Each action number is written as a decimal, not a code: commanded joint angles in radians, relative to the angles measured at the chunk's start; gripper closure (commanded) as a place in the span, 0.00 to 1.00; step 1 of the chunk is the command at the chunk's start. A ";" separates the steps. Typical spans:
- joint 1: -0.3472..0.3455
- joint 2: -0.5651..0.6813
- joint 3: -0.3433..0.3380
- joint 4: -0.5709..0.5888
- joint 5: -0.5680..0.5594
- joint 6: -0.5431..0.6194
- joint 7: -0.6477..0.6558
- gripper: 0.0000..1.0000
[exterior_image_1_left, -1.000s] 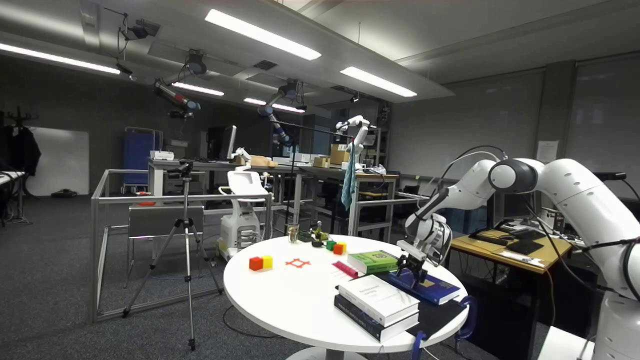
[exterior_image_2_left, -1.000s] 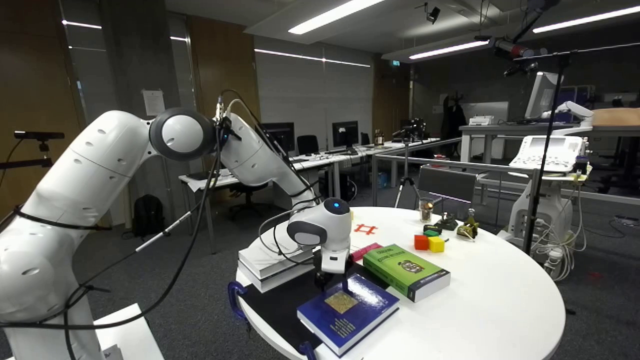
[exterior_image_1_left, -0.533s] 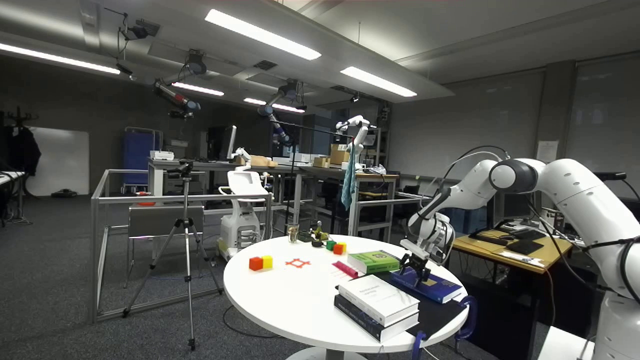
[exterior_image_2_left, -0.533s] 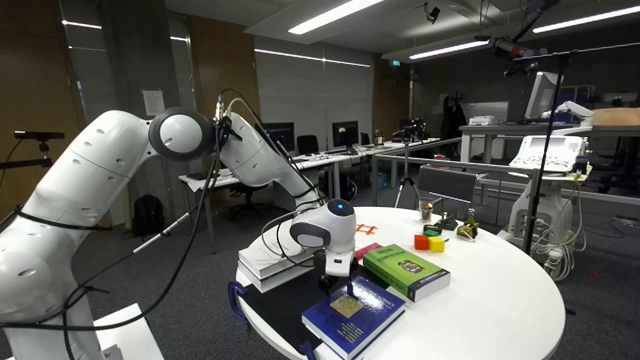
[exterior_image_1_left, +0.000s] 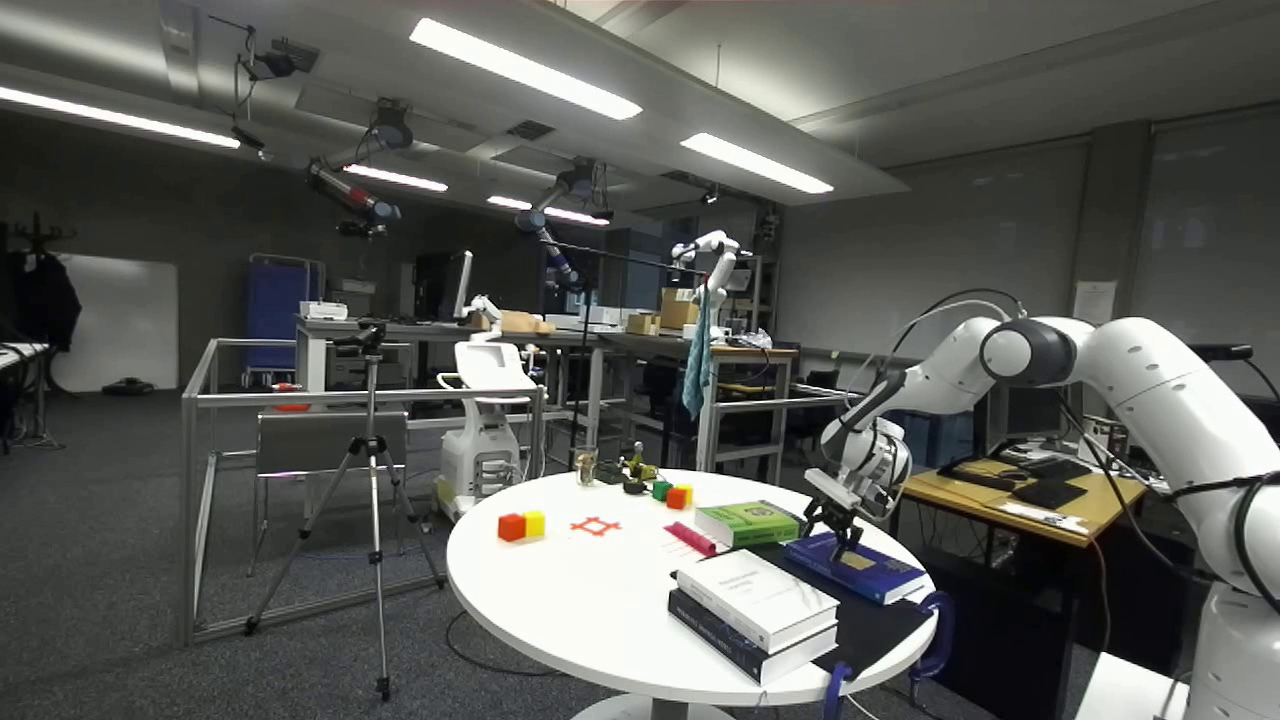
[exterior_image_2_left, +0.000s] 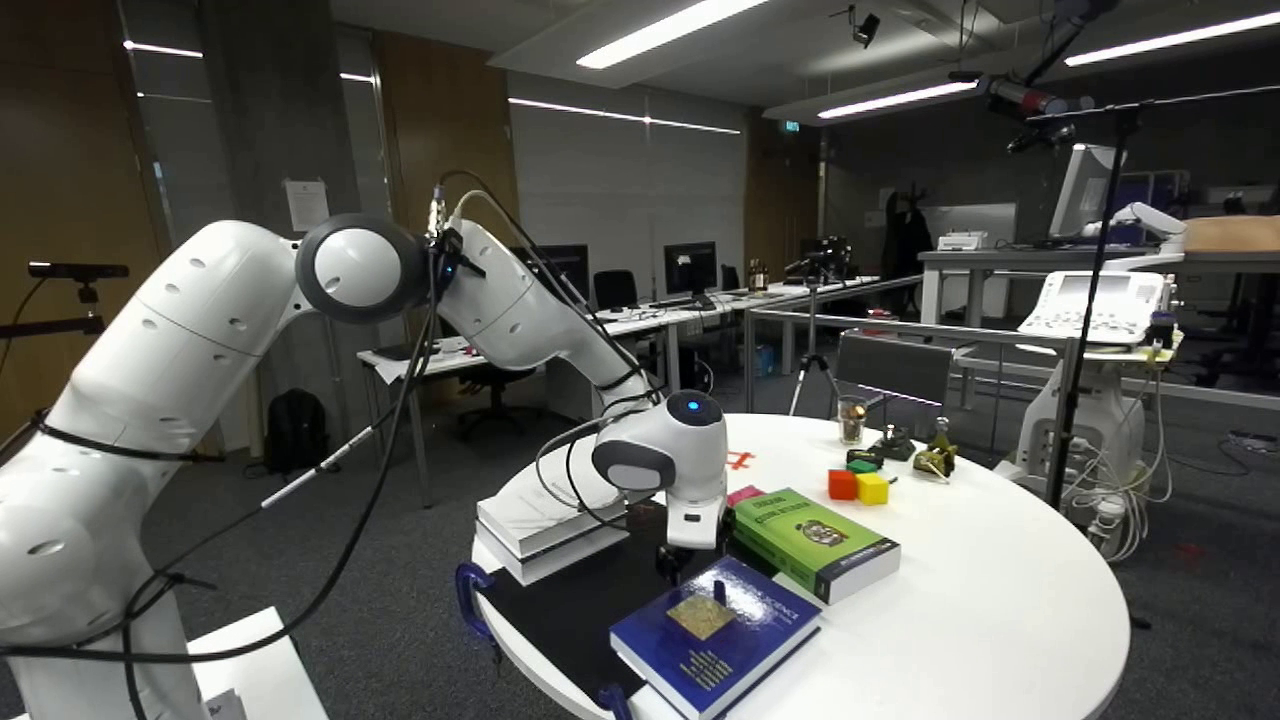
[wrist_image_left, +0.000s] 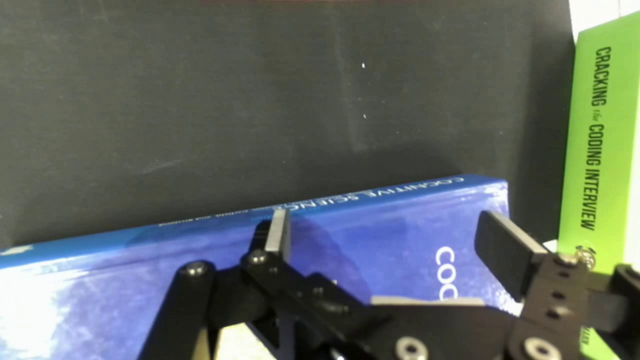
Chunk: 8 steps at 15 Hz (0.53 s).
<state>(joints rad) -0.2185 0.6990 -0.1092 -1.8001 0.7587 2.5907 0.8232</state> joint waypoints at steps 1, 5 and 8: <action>-0.034 -0.005 -0.001 0.033 0.018 -0.035 -0.033 0.00; -0.041 -0.009 -0.002 0.039 0.015 -0.040 -0.027 0.00; -0.035 -0.015 0.001 0.030 0.011 -0.050 -0.024 0.00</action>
<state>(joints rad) -0.2469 0.6991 -0.1123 -1.7754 0.7586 2.5890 0.8231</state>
